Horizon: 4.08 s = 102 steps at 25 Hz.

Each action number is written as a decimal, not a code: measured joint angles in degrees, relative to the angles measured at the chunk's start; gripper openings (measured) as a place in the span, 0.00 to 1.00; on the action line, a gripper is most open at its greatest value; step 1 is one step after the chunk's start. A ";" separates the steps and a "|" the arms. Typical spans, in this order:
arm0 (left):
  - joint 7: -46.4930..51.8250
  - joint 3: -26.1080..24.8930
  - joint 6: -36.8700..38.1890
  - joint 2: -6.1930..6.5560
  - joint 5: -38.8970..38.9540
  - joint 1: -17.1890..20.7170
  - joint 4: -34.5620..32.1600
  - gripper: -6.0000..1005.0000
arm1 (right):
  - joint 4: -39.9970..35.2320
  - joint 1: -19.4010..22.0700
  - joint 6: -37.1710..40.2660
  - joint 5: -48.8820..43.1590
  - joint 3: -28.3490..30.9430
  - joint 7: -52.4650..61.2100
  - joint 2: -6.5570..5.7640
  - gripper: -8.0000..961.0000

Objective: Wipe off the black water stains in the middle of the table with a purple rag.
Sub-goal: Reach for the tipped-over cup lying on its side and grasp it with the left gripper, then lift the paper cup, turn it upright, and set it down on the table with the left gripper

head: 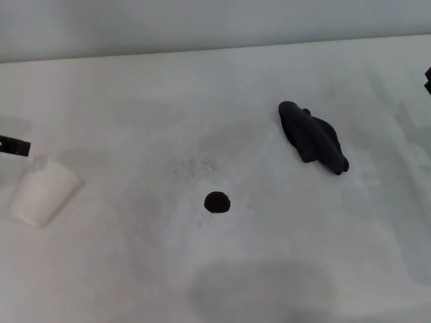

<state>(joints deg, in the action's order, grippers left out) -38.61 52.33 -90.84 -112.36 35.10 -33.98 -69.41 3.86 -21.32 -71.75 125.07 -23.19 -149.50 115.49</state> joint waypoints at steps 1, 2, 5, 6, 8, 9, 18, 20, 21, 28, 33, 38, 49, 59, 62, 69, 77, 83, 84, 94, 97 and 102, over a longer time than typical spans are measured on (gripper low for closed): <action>-0.07 0.04 0.00 -0.15 -0.28 -0.09 -0.01 0.85 | -0.09 0.03 0.10 0.00 0.02 0.00 0.00 0.86; -0.27 0.08 0.00 -0.50 -0.66 -0.22 -0.04 0.85 | -0.17 0.06 0.24 0.01 0.05 0.00 0.00 0.86; -0.86 0.26 0.36 -1.40 -0.88 -0.05 0.23 0.85 | -0.24 0.10 0.70 0.08 0.08 0.00 -0.04 0.86; -0.86 0.26 0.36 -1.40 -0.88 -0.05 0.23 0.85 | -0.24 0.10 0.70 0.08 0.08 0.00 -0.04 0.86; -1.46 0.41 0.59 -1.70 -0.96 0.10 0.46 0.85 | -0.28 0.03 1.03 0.11 0.09 0.00 -0.05 0.86; -1.46 0.41 0.59 -1.70 -0.96 0.10 0.46 0.85 | -0.35 -0.03 1.22 0.12 0.08 0.00 -0.06 0.86; -3.43 0.76 2.37 -2.74 -1.16 1.55 0.73 0.85 | -0.97 -0.22 1.47 0.06 0.05 0.00 -0.09 0.86; -3.81 0.76 2.59 -2.84 -1.18 1.72 0.84 0.85 | -0.97 -0.22 1.47 0.05 0.05 0.00 -0.09 0.86; -4.00 0.76 2.76 -2.87 -1.18 1.79 1.05 0.85 | -0.96 -0.22 1.47 0.04 0.05 0.00 -0.08 0.86; -6.01 0.76 3.63 -3.35 -1.33 1.80 3.22 0.85 | -0.96 -0.20 2.06 0.00 0.08 0.00 -0.09 0.86; -6.74 0.76 4.81 -3.62 -1.79 2.03 4.07 0.85 | -0.96 -0.13 2.24 0.00 0.07 0.00 -0.09 0.86; -7.49 0.86 6.52 -3.72 -1.80 2.09 6.02 0.85 | -0.89 -0.13 2.64 0.00 0.07 0.00 -0.01 0.86; -11.27 0.94 12.04 -4.19 -1.88 1.71 11.22 0.85 | -0.94 -0.30 3.51 0.02 0.06 0.00 0.00 0.86; -12.60 0.93 14.39 -4.65 -1.87 1.83 13.46 0.85 | -0.96 -0.30 3.55 0.12 0.08 0.00 0.01 0.86; -12.63 0.93 14.66 -4.83 -1.87 2.07 13.50 0.85 | -0.96 -0.28 3.63 0.12 0.08 0.00 0.00 0.86; -13.92 0.93 15.14 -5.35 -1.80 2.31 14.08 0.85 | -0.96 -0.26 3.91 0.08 0.08 0.00 0.02 0.86; -14.78 0.93 15.83 -5.77 -1.37 2.28 14.13 0.84 | -0.96 -0.30 3.74 0.02 -0.08 0.72 0.09 0.86; -14.82 0.93 15.95 -5.84 -1.32 2.31 14.13 0.84 | -0.96 -0.34 3.65 0.00 -0.15 0.76 0.09 0.86; -14.83 0.93 16.18 -5.92 -1.28 2.32 14.14 0.84 | -0.96 -0.36 3.63 0.00 -0.14 0.76 0.09 0.86; -15.17 0.93 16.32 -6.12 -0.34 2.43 14.65 0.84 | -0.96 -0.33 3.63 0.00 -0.14 0.79 0.09 0.86; -15.27 0.93 16.33 -6.12 -0.28 2.42 14.74 0.84 | -0.96 -0.32 3.63 0.00 -0.22 0.80 0.09 0.86; -15.42 0.90 16.42 -6.12 0.41 2.43 14.93 0.84 | -0.83 -0.27 3.65 0.01 -0.05 0.79 0.09 0.86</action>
<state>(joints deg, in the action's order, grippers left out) -54.03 53.23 -74.43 -118.48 35.51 -31.55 -54.48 3.03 -21.58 -68.09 125.07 -23.24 -148.71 115.58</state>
